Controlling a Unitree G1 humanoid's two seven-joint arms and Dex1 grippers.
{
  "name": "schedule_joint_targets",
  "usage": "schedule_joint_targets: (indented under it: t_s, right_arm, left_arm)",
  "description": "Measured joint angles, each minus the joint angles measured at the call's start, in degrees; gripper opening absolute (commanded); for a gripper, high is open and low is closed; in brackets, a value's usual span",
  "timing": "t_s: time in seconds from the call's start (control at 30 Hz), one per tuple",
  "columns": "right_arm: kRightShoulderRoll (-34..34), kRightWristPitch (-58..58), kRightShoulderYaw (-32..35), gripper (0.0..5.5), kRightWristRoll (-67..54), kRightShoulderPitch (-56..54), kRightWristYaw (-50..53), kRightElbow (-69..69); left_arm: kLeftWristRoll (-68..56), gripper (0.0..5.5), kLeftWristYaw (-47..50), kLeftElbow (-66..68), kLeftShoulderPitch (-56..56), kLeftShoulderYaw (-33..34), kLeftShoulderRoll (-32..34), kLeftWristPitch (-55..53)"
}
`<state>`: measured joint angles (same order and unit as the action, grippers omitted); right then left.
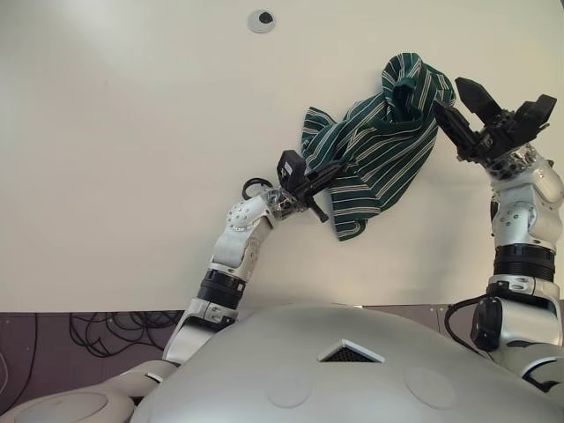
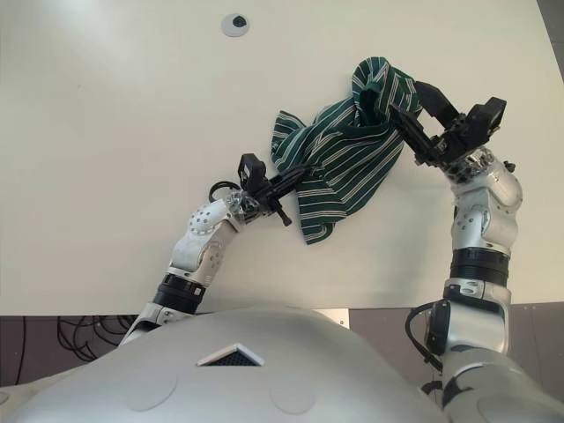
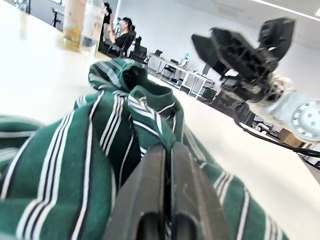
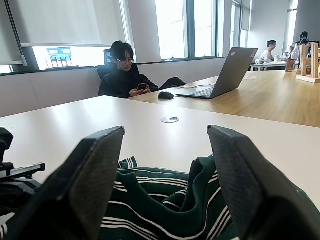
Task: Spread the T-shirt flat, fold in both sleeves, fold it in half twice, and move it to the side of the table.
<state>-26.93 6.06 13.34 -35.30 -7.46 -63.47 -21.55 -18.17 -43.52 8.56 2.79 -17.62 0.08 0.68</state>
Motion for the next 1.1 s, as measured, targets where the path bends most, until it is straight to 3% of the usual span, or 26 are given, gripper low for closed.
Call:
schedule_joint_targets:
  t_s: [0.17, 0.27, 0.43, 0.6, 0.87, 1.1]
  right_arm:
    - [1.71, -2.28, 0.35, 3.09, -0.31, -2.59, 2.00, -1.33]
    - [1.83, -3.34, 0.56, 3.09, -0.21, -5.04, 4.09, -1.90]
    - [1.91, -4.31, 0.15, 3.09, -0.14, -8.14, 4.62, -2.13]
    - [0.11, -5.25, -2.85, 3.09, 2.13, -9.22, -1.22, 1.98]
    - [-5.52, -10.29, -13.51, 3.09, 15.30, -11.81, -1.85, 7.49]
    - [-3.67, -17.77, -19.53, 3.09, 24.23, -21.03, 5.99, 2.73]
  left_arm:
    - [-1.86, 0.02, -8.67, -6.30, 0.41, 5.15, 9.03, 9.58]
    - [-6.65, 0.02, -18.98, -10.72, 1.76, 8.99, 16.24, 16.27]
    - [-14.77, 0.02, -32.96, -17.34, 7.14, 15.82, 30.12, 17.74]
    - [-12.63, 0.02, -39.65, -20.68, 13.15, 18.53, 41.30, 17.14]
    - [3.74, 0.02, -39.58, -18.23, 15.46, 13.07, 47.74, 18.56]
    - [8.12, 0.02, -36.63, -15.24, 14.72, 10.82, 49.01, 19.97]
